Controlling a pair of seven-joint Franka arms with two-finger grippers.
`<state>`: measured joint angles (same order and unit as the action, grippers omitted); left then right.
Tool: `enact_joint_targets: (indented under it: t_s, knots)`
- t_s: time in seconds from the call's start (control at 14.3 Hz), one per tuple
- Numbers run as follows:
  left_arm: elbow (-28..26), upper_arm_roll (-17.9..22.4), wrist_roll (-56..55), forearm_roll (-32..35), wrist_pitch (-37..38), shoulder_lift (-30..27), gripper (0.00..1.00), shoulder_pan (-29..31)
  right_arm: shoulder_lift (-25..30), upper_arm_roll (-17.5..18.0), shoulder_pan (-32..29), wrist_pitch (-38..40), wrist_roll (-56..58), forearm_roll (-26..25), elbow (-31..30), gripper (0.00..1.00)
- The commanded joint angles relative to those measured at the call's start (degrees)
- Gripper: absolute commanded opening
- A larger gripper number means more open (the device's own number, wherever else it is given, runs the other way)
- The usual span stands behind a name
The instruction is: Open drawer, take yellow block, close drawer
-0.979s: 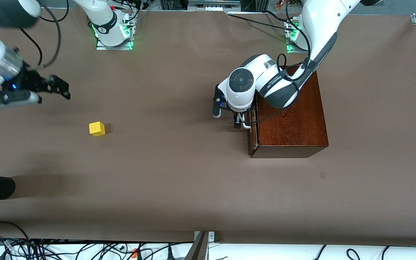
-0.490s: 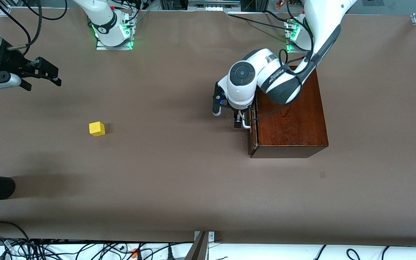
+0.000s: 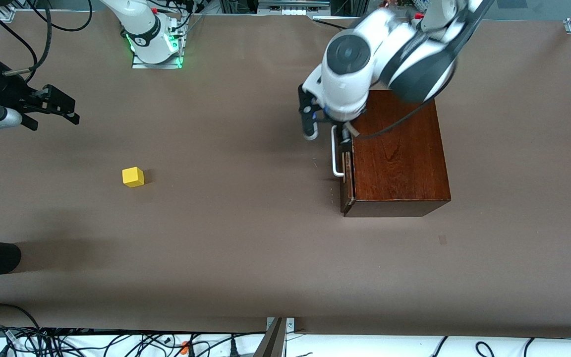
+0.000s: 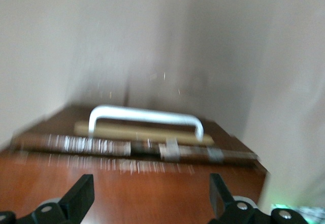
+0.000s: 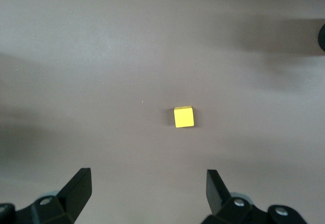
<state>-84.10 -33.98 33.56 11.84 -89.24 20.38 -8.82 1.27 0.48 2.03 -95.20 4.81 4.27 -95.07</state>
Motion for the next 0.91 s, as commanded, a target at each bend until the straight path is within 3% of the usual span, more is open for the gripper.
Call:
enact_joint_targets:
  t_s: [0.0, 0.35, 0.42, 0.56, 0.77, 0.84]
  knots:
    - [6.83, 0.32, -5.68, -0.95, 9.77, -0.96, 1.00, 4.50, -0.48, -0.56, -0.89, 2.48, 0.11, -0.58, 1.99, 1.00]
    - [8.87, 0.32, -12.37, 0.46, 12.78, -2.10, 1.00, 13.81, -0.83, -0.83, -0.80, 2.12, 0.03, -1.72, 2.70, 1.00]
    - [7.82, 2.41, -12.73, -0.06, 12.17, -4.36, 1.00, 14.09, -0.74, -0.83, -0.71, 2.30, 0.03, -1.81, 2.70, 1.00]
    - [7.29, 8.46, -12.30, -1.20, 12.16, -6.05, 1.00, 12.43, -0.65, -0.57, -0.53, 2.56, -0.15, -2.16, 2.70, 1.00]
    - [3.08, 23.82, -13.00, -7.68, 7.45, -11.58, 1.00, 5.41, -0.74, -0.83, -0.80, 2.57, 0.02, -2.07, 2.70, 1.00]
    - [1.50, 27.09, -13.61, -9.19, 4.63, -12.98, 1.00, 4.70, -0.74, -0.92, -0.80, 2.57, 0.03, -2.07, 2.61, 1.00]
